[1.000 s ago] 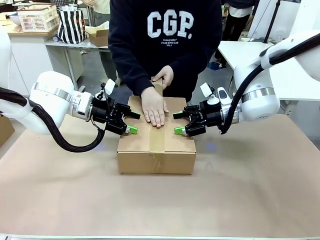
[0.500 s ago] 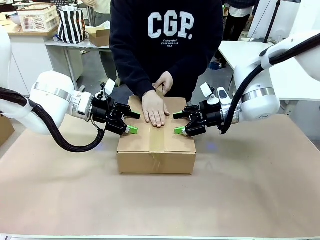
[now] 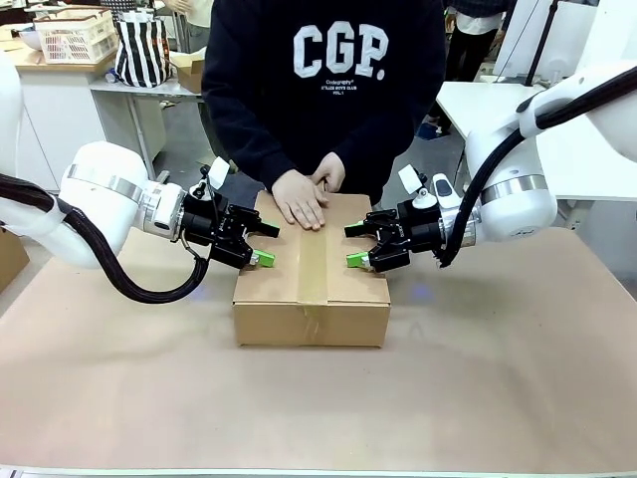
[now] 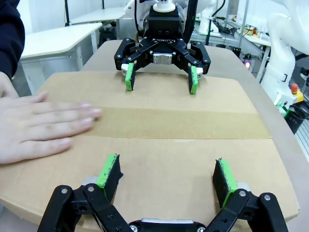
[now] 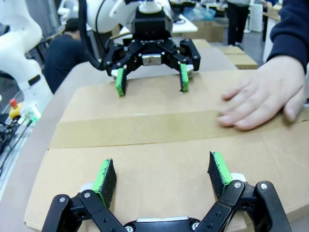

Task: Pack the gift set into the box.
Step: Press and hold the closed box until the human finishes sealing it.

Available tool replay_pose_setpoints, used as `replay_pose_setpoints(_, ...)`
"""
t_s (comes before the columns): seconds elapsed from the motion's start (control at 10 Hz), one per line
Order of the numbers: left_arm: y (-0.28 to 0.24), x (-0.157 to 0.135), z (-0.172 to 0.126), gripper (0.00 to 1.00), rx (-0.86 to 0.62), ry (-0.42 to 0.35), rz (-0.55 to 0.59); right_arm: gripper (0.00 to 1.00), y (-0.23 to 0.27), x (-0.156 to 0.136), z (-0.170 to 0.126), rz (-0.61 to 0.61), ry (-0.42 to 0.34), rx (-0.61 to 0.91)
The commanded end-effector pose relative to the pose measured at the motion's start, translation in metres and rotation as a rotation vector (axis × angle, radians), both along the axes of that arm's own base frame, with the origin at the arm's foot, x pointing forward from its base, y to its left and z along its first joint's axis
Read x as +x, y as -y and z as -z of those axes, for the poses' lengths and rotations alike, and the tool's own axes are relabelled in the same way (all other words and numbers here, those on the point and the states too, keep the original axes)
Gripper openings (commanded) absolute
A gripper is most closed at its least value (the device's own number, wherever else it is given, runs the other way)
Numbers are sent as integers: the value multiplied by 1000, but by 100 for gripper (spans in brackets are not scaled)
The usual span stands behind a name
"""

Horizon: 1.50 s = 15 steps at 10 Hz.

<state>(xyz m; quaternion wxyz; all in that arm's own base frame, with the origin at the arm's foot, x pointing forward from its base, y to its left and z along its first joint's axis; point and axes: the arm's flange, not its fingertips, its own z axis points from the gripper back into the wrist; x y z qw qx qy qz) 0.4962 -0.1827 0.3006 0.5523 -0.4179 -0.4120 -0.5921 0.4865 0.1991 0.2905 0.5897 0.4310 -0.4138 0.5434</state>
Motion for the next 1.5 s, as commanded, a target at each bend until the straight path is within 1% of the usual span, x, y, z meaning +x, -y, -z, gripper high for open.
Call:
replay_pose_setpoints(0.0,0,-3,5,100,8,11,-3,100,1,0,2,4,0,-9)
replay_pose_setpoints(1.4,0,-3,5,100,8,11,-3,100,1,0,2,4,0,-9)
